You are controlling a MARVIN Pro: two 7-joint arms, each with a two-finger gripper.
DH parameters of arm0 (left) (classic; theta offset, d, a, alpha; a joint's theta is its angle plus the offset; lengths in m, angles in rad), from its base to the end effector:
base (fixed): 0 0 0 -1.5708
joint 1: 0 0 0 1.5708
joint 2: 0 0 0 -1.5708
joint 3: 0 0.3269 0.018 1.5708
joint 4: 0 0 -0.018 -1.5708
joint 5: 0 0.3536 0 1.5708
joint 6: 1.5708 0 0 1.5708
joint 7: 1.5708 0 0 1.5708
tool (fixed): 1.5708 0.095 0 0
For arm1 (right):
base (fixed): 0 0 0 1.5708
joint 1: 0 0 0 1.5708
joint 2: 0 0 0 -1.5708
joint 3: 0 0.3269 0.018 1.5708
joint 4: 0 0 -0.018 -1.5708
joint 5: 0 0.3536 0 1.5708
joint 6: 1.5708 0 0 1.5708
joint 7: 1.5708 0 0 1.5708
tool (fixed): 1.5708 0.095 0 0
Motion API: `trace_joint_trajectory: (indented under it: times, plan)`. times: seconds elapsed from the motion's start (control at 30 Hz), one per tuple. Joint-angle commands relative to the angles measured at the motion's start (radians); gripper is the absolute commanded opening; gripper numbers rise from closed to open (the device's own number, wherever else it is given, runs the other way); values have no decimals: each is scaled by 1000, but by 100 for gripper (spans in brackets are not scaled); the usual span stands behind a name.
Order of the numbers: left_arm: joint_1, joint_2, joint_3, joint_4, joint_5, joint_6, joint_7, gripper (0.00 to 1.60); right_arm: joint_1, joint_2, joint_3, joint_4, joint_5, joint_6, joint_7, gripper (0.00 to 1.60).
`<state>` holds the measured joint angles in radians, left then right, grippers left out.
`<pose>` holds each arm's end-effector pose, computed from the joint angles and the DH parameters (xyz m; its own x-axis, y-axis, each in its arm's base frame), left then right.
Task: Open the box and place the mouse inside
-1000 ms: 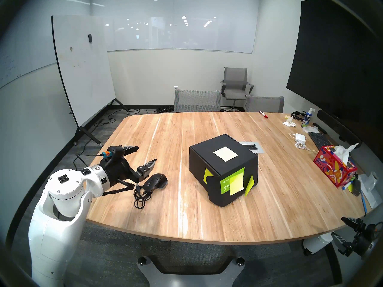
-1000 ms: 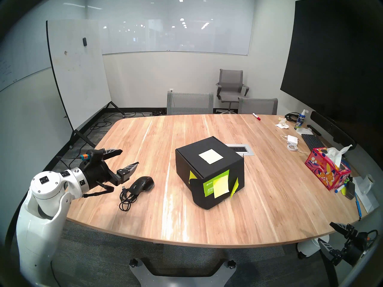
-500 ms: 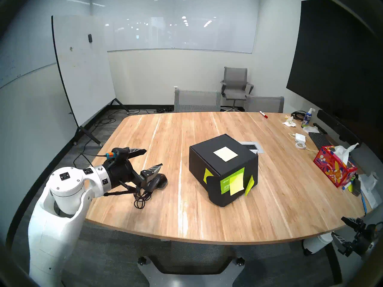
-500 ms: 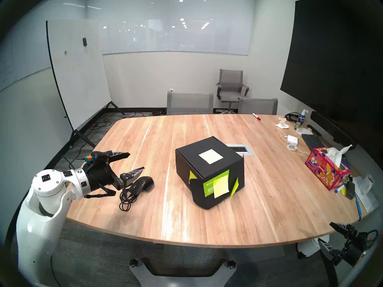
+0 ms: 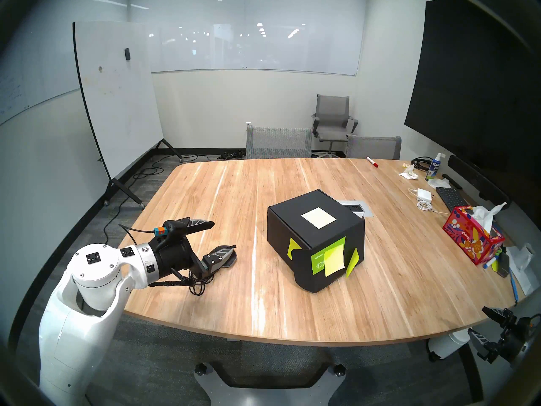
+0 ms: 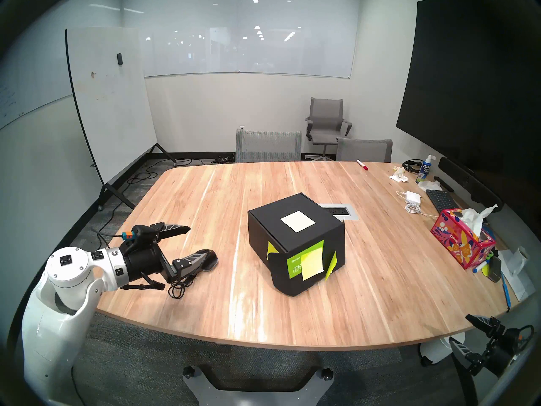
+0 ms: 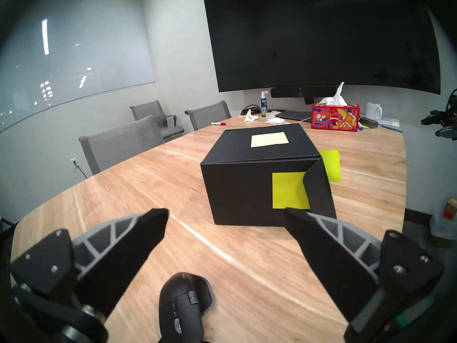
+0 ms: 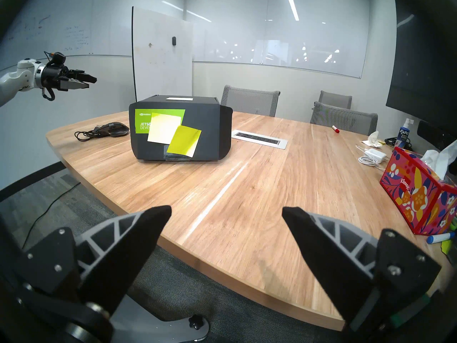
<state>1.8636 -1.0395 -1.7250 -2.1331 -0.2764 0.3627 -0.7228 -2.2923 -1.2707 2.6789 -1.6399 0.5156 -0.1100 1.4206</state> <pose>0.3440 0.0568 -0.2193 0.0621 -0.2878 0.9557 -0.7188 -0.6772 -0.1572 0.0709 -0.3731 -0.2877 0.1667 0.1885 0.9678 0.4476 -0.8891 0.0960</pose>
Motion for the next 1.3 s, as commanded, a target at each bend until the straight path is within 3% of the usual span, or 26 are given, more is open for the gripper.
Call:
trace_joint_trajectory:
  times: [0.0, 0.3, 1.27]
  plan:
    - [44, 8, 0, -47, 14, -23, -10, 160, -1, -2, 9, -6, 6, 0, 1, 160]
    - [93, 7, -6, -85, 31, -44, -34, 160, 2, -3, 11, -5, 3, 1, 3, 160]
    - [97, -5, -13, -88, 41, -47, -45, 160, 10, -7, 17, -6, -5, 6, 11, 160]
